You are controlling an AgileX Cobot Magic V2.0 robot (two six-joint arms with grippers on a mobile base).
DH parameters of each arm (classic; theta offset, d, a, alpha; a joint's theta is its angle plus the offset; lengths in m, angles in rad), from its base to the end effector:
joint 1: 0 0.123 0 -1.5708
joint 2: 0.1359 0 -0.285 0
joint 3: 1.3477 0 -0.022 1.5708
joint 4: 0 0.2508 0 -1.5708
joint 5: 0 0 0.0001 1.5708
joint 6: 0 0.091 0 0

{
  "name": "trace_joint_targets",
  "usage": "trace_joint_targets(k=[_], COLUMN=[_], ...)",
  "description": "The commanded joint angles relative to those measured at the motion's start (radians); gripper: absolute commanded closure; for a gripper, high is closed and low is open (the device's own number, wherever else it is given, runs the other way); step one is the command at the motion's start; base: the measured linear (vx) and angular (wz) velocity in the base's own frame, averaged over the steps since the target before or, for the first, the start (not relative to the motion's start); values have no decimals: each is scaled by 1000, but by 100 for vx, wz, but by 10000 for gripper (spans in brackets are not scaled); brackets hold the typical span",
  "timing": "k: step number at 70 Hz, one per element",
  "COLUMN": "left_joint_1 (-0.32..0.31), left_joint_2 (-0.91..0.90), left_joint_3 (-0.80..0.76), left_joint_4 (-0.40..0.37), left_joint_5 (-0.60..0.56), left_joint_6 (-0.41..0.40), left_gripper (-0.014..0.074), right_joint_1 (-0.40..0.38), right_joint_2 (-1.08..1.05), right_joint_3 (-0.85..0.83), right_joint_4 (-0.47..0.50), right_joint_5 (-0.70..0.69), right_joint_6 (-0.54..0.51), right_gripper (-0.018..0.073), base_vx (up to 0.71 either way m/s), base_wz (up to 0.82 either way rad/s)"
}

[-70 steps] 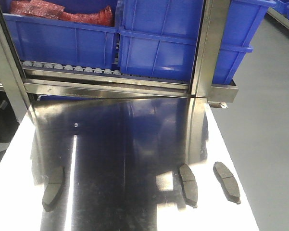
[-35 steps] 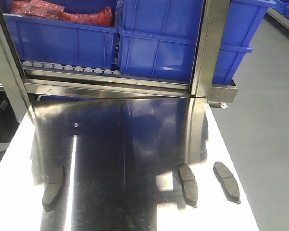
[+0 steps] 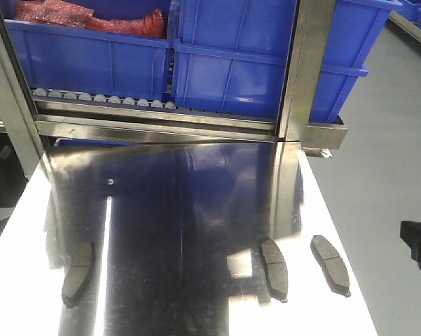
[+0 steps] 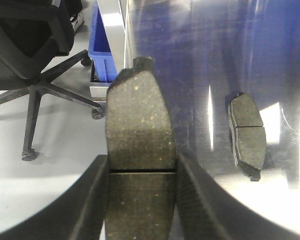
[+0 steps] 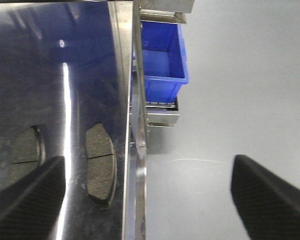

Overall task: Move and align brake pads A on conveyor
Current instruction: 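Grasp the brake pad nearest the right arm with the right gripper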

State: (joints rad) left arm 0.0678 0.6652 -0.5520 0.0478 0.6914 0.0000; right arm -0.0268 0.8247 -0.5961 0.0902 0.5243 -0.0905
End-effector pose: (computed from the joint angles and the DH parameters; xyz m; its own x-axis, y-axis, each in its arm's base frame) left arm 0.1210 0.0110 0.2833 -0.6584 -0.0078 -0.7526 -0.0664 0.9966 0.0478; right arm 0.1597 -0.0002 0.2869 -0.6158 0.0042 -0.7879 -0.0163 0.9997 0.0180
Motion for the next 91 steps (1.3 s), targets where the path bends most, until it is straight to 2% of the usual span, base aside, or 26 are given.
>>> trace_joint_targets(k=[1,17,23,29,37,44,52,74,91], left_joint_1=[-3,-3,-3,-3,-3,-3,-3,-3,-3], left_joint_2=[-4,-4,-4,-4,-4,-4,-4,-4,-4], left_joint_3=[-28,-28,-28,-28,-28,-28,-28,-28,-28], left_joint_4=[-4,-4,-4,-4,-4,-4,-4,-4,-4], left_joint_5=[-75,-75,-75,-75,-75,-75,-75,-75,-75], left_joint_6=[0,0,0,0,0,0,0,0,0], left_gripper=[476,476,476,476,476,476,476,476,476], right_joint_1=[-5,-5,-3,23,105,147,153,153,153], right_joint_2=[22,226,310,391,506,593,680,876,938], right_joint_3=[-43,-192,-250,-299,-357,-404,-445,-468,-468], right_joint_4=[30,109,129,125,99,64,62,68,69], right_joint_5=[-55,97,113,124,126,158,195,198,196], right_joint_6=[-40,-147,-169,-172,-171,-153,-116,-115,-115], right_gripper=[-165,-130,-112,-99,-92,-88,-83,-58,-29], base_vx=[0,0,0,0,0,0,0,0,0], base_wz=[0,0,0,0,0,0,0,0,0])
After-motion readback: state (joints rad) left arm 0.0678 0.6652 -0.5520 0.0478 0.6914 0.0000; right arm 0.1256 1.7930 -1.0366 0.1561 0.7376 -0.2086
